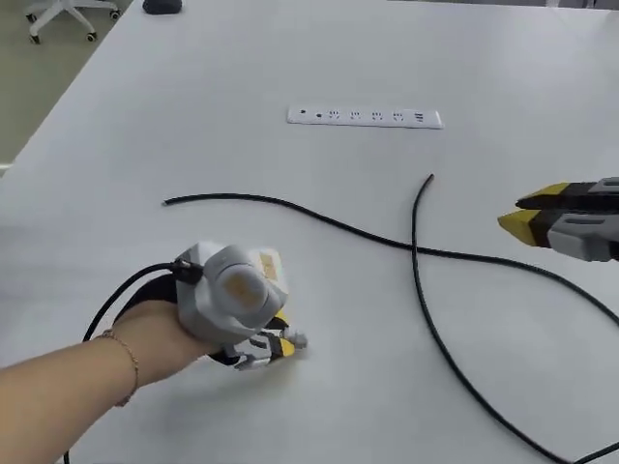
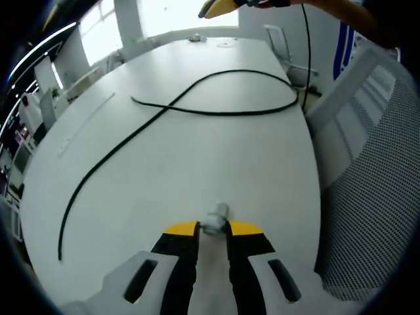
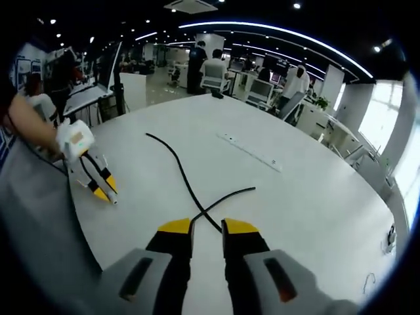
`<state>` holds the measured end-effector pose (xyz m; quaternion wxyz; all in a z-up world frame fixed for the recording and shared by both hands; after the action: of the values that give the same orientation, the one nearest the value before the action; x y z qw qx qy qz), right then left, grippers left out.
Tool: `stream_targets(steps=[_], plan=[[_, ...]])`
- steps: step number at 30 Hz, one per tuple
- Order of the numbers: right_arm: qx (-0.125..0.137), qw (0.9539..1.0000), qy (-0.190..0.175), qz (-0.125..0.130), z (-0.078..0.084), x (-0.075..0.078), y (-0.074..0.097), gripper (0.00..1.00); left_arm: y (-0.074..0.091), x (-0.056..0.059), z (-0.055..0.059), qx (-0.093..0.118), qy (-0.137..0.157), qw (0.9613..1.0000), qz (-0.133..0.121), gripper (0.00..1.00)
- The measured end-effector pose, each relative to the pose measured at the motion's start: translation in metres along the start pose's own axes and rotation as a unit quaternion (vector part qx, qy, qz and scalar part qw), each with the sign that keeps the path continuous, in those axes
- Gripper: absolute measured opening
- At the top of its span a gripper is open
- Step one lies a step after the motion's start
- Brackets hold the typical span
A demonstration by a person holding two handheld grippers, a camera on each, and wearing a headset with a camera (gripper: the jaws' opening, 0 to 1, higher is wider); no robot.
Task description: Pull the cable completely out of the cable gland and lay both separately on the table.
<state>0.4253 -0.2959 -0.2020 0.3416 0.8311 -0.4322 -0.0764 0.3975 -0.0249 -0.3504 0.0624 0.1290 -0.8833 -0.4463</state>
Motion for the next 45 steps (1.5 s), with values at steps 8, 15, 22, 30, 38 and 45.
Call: stream_targets(steps=[8, 15, 22, 30, 38, 45], plan=[[-0.005, 0.9997, -0.02, 0.009, 0.006, -0.001, 0.019, 0.18, 0.018, 0.0, 0.0, -0.008, 0.008, 0.9999, -0.011, 0.32], [0.009, 0.999, -0.042, 0.011, 0.009, -0.005, 0.043, 0.18, 0.079, 0.009, -0.009, 0.02, 0.014, 0.9995, -0.018, 0.35], [-0.001, 0.9987, -0.05, 0.007, 0.029, -0.019, 0.065, 0.18, 0.152, 0.024, 0.013, 0.042, 0.072, 0.9932, -0.081, 0.31], [-0.03, 0.9966, -0.067, -0.039, 0.055, -0.055, 0.074, 0.22, 0.198, 0.052, 0.048, 0.131, 0.229, 0.9479, -0.178, 0.36], [-0.067, 0.9838, -0.137, -0.095, 0.089, -0.098, 0.064, 0.24, 0.205, 0.072, 0.062, 0.139, 0.26, 0.9294, -0.223, 0.36], [-0.078, 0.9796, -0.146, -0.114, 0.098, -0.118, 0.057, 0.23, 0.196, 0.08, 0.069, 0.151, 0.287, 0.917, -0.233, 0.37]])
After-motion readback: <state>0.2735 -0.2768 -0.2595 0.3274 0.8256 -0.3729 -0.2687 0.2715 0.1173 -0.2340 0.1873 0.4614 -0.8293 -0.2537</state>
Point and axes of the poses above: the centre of the closed fingertips' face, and the gripper's own axes: y roughly backward along the fingers, x roughly to its right, z roughly out of its underside, the point moved 7 cm from there along y, roughly backward along the fingers, and after that the axes turned 3 degrees about z, right-handed, at the moved point
